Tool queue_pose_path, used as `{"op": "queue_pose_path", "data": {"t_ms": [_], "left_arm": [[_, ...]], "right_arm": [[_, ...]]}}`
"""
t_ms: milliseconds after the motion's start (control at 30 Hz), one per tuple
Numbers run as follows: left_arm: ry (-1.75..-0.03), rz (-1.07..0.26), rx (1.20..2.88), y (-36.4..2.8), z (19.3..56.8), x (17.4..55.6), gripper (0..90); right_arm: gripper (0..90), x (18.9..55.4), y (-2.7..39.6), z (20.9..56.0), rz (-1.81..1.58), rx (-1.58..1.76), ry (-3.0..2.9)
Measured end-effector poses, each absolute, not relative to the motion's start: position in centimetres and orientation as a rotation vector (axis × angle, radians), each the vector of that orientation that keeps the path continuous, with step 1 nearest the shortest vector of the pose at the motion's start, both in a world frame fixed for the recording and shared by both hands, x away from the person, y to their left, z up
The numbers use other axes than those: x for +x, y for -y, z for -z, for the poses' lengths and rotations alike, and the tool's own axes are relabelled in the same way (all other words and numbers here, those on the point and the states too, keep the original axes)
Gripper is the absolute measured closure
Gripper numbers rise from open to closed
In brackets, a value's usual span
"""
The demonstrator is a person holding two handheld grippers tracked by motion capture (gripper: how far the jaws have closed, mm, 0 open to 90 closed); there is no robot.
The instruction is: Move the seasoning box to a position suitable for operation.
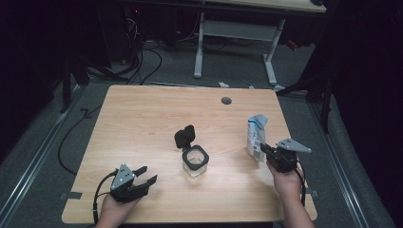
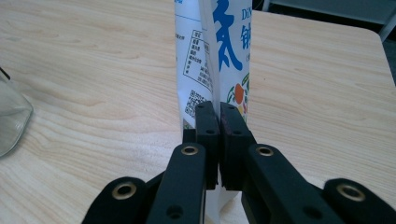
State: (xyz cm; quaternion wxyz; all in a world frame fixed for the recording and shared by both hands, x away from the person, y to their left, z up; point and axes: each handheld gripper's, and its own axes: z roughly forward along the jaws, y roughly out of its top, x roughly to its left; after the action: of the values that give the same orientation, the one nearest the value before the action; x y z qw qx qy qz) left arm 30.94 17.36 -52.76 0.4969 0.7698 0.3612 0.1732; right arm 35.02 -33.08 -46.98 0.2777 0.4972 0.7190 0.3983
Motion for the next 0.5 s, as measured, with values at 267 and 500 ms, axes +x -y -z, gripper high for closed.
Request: {"op": "queue_pose_path", "data": {"t_ms": [267,500], "left_arm": [[-0.874,-0.421,1.865,-17.3,52.8,30.9,44.6],[-0.87,-0.424,1.874,-17.2,52.9,30.9,44.6]], "right_arm": [[87.7,34.6,33.3,47.8,-1.095,1.331,-1.935],[87.4,33.9,33.6,48.6,-1.121,1.356,-1.893]]}}
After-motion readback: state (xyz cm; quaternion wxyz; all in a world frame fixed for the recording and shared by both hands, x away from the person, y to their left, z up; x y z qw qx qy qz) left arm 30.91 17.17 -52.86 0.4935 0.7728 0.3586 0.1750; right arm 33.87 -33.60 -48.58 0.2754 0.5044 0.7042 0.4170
